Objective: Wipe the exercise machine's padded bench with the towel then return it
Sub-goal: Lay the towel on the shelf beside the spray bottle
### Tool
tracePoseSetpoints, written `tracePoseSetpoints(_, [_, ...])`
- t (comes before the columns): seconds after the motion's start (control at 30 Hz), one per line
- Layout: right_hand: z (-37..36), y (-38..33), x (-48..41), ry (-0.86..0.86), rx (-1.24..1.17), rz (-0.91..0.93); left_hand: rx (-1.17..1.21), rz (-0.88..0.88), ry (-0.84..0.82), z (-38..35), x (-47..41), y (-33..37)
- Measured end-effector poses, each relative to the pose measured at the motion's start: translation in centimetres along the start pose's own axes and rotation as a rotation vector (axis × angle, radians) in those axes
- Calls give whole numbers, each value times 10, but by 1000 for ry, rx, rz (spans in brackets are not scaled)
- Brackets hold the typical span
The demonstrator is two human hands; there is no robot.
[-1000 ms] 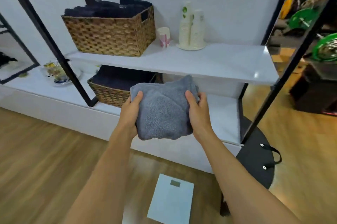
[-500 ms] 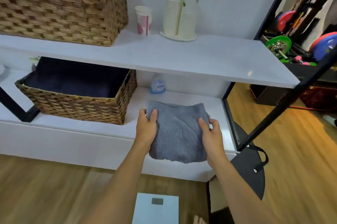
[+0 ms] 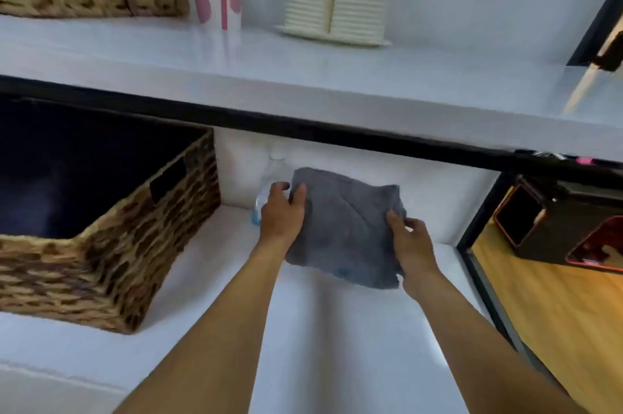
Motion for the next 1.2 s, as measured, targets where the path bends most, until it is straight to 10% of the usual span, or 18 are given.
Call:
tracePoseSetpoints(0.3, [-11, 67, -47, -28, 583, 79, -601, 156, -100, -40, -19, -98])
tracePoseSetpoints(0.8, [-9, 45, -89, 14, 410, 60, -240, 207, -132, -37, -35, -99])
tracePoseSetpoints(0.97, [-26, 32, -77, 54, 924, 375, -727, -141, 110, -36, -16, -62])
tracePoseSetpoints(1.07, [-83, 25, -60, -158, 1038, 759, -670, -519, -159, -98, -7, -44])
tracePoseSetpoints(1.2, [-84, 63, -86, -229, 1264, 575, -1006, -487, -343, -130, -35, -87])
Point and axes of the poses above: each hand's wrist, its own x-axis away from the middle knuckle, its own z-axis out of the back of the hand, y = z × x, the point moved 8 cm from there along -x, towards the middle knuckle, and after that the axes turned 1 degree about x, right-handed, at the moved point
